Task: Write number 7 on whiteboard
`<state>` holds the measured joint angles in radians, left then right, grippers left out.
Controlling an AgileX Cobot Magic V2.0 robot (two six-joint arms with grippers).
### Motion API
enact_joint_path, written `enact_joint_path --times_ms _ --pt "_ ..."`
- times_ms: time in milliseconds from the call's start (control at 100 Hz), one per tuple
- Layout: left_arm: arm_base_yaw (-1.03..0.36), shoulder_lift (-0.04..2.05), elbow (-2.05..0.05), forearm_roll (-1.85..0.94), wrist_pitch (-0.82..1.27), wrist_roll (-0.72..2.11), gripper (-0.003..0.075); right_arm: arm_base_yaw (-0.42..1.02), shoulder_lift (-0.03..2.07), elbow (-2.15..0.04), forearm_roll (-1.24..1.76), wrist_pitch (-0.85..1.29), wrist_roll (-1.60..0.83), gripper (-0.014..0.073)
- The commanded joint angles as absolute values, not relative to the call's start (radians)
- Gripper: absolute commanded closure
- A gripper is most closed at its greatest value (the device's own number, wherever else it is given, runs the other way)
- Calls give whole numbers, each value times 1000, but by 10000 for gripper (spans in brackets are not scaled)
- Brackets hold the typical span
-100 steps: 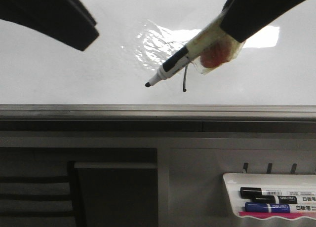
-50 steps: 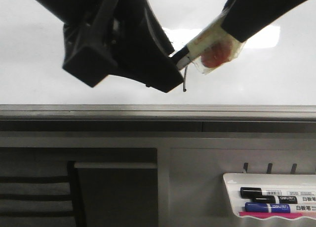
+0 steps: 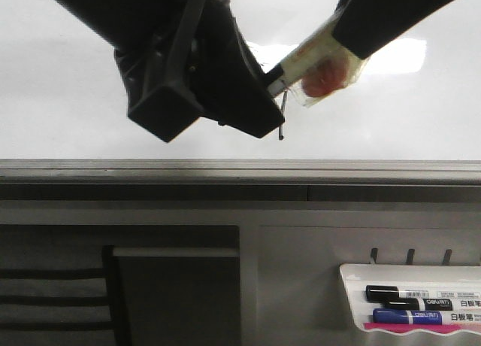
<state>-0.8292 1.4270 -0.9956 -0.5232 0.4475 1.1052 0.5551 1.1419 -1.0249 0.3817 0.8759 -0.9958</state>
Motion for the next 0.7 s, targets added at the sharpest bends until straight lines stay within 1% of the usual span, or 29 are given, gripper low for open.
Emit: enact_joint_path --times_ms 0,250,370,420,490,540,590,640,690 --pt "-838 1400 -1030 -554 400 1104 558 555 1119 -1059 418 831 -1007 647" --pt "-838 1400 -1030 -554 400 1104 692 555 1121 -1059 429 846 -1005 647" --pt "-838 1400 -1030 -554 400 1104 741 555 1125 -1059 429 856 -1005 646" --pt "-838 1400 -1030 -554 400 1104 741 555 1125 -1059 422 858 -1005 631" --pt "-834 1396 -1030 -554 400 1104 741 555 1125 -1059 420 862 -1003 554" --pt "-834 1394 -1030 -554 400 1104 741 555 1125 -1059 420 866 -991 468" --pt "-834 1394 -1032 -554 400 1104 741 555 1125 -1059 420 871 -970 362" --pt "-834 1394 -1032 -554 402 1104 741 555 1125 -1061 418 878 -956 282" --pt "-834 1394 -1032 -554 404 1092 741 547 1117 -1063 416 893 -949 230"
